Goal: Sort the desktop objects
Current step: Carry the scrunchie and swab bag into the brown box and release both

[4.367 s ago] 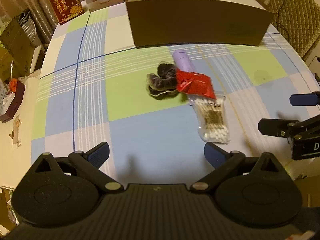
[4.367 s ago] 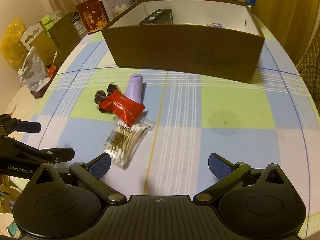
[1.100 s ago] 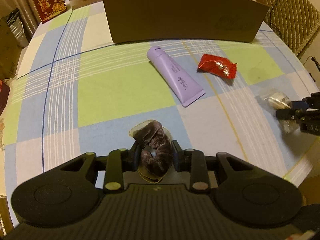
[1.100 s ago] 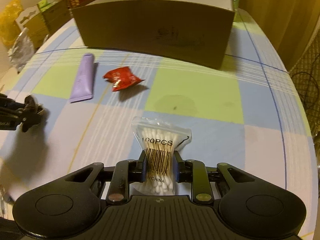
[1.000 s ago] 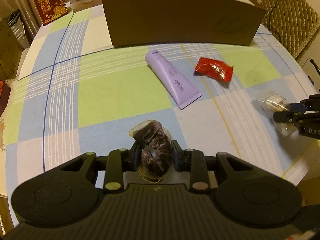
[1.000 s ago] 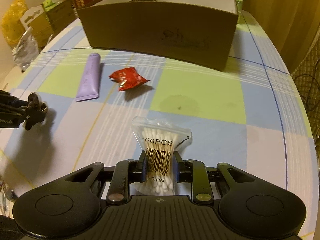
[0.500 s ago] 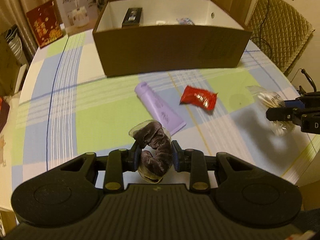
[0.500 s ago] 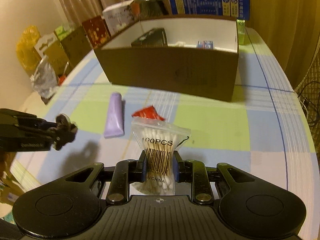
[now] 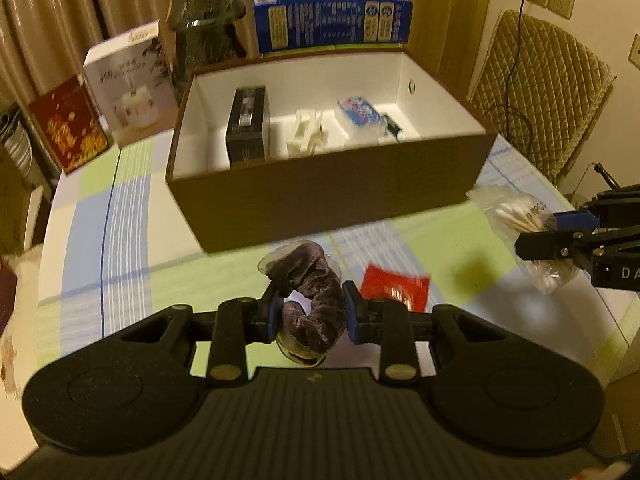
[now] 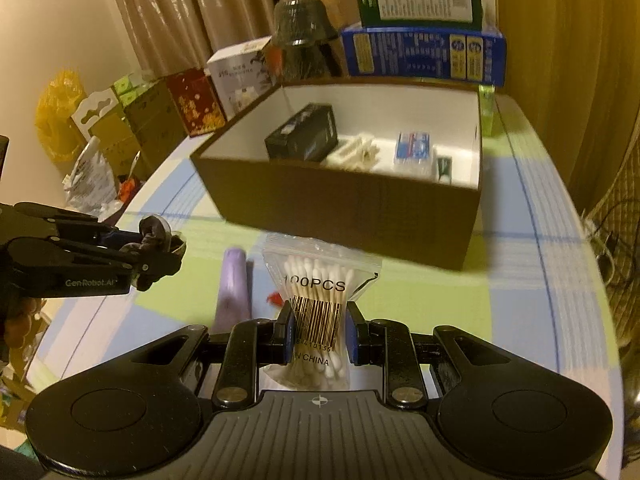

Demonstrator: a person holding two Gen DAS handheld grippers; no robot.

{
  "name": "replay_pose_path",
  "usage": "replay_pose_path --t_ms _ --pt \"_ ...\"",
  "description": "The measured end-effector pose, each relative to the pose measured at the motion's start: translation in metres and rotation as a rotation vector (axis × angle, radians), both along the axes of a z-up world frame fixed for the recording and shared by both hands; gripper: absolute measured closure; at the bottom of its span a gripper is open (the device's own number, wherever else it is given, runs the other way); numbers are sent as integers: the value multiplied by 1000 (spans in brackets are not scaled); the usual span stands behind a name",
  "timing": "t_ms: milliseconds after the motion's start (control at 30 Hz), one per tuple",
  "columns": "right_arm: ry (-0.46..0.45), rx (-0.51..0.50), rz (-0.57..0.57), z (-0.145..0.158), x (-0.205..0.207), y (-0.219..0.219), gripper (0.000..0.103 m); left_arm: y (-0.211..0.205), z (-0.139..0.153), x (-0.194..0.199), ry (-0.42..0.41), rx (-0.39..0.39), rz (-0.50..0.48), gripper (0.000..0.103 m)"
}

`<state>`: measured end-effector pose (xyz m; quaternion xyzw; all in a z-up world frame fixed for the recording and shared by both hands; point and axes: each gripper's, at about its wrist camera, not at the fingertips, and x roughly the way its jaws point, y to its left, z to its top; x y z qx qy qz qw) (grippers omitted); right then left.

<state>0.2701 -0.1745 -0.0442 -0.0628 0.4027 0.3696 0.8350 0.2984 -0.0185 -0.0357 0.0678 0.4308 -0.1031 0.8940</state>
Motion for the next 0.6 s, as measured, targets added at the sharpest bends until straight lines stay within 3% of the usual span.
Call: replay_pose_path --t_ms 600 --pt "-112 -2 -48 39 74 19 81 -9 32 91 -97 20 -69 77"
